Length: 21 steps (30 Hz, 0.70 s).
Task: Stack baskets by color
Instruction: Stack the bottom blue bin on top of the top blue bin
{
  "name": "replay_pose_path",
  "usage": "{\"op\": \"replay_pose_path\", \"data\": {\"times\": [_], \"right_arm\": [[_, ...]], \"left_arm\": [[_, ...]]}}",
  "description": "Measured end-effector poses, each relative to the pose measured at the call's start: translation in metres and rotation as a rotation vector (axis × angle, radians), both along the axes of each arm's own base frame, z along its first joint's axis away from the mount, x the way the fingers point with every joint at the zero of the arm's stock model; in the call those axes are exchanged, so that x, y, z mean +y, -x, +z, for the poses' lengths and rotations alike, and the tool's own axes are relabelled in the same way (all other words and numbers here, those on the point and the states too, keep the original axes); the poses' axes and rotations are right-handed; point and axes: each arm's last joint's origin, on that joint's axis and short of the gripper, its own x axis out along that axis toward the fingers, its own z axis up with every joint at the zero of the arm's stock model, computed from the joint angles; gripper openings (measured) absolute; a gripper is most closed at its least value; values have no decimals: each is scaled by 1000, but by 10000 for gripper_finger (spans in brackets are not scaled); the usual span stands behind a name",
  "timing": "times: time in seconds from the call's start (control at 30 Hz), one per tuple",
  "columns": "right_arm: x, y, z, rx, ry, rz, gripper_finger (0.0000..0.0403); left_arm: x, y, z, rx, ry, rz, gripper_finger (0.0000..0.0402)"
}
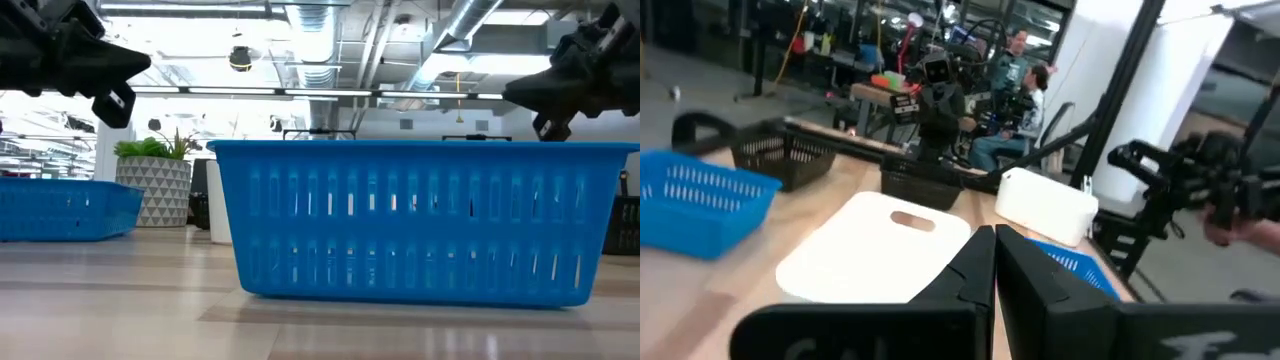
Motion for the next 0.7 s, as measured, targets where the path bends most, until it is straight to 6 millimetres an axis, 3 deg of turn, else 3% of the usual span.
{"op": "replay_pose_path", "data": {"times": [0.1,0.4,0.57,0.7], "right_arm": [[0,0,0,-7,-69,1,72],[-2,0,1,-42,-250,-64,72],[-3,1,10,-138,-261,-78,72],[-3,4,26,-286,-196,-79,72]], "left_arm": [[0,0,0,2,81,-2,0],[0,0,3,-30,110,0,0],[2,1,12,-121,235,34,1],[3,5,27,-188,229,51,20]]}}
